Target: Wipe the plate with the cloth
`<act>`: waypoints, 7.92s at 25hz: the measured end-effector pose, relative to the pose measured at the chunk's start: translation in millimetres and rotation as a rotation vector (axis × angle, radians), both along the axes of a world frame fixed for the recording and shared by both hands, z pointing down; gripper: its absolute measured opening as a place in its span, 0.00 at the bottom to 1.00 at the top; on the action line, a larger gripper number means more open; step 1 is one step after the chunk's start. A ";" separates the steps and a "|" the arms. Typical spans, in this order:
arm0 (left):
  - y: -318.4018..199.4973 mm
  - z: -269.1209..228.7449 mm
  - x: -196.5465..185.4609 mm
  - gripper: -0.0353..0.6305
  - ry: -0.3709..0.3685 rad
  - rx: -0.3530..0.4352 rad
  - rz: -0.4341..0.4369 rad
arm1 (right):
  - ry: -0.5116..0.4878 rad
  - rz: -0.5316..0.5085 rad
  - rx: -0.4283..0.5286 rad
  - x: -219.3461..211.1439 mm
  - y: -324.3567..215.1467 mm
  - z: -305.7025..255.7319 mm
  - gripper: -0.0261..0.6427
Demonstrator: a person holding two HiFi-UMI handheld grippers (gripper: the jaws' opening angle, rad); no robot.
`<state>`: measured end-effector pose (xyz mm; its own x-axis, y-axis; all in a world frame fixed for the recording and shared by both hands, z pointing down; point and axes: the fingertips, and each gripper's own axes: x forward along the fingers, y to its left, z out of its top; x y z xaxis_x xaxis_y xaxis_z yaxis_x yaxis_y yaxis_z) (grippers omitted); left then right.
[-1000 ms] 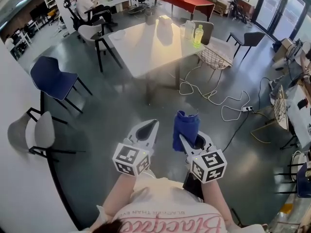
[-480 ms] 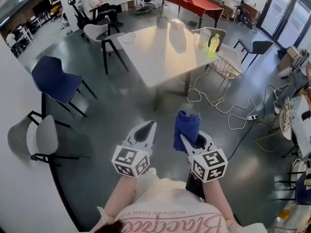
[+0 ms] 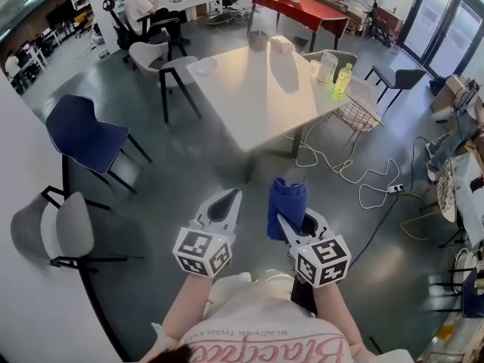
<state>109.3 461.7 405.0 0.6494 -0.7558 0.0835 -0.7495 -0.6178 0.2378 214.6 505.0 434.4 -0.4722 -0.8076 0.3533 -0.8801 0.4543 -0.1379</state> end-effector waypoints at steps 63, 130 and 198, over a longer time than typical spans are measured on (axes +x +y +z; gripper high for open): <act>-449.5 20.4 -127.4 0.06 -0.078 -0.027 -0.018 | -0.019 -0.010 -0.039 -124.4 -449.1 13.8 0.21; -898.2 142.3 -232.9 0.30 -0.124 -0.453 0.193 | 0.051 0.227 -0.155 -216.3 -864.8 57.9 0.20; -980.6 38.4 -132.6 0.08 0.215 -0.516 0.598 | 0.070 0.334 0.119 -172.3 -961.7 -57.1 0.21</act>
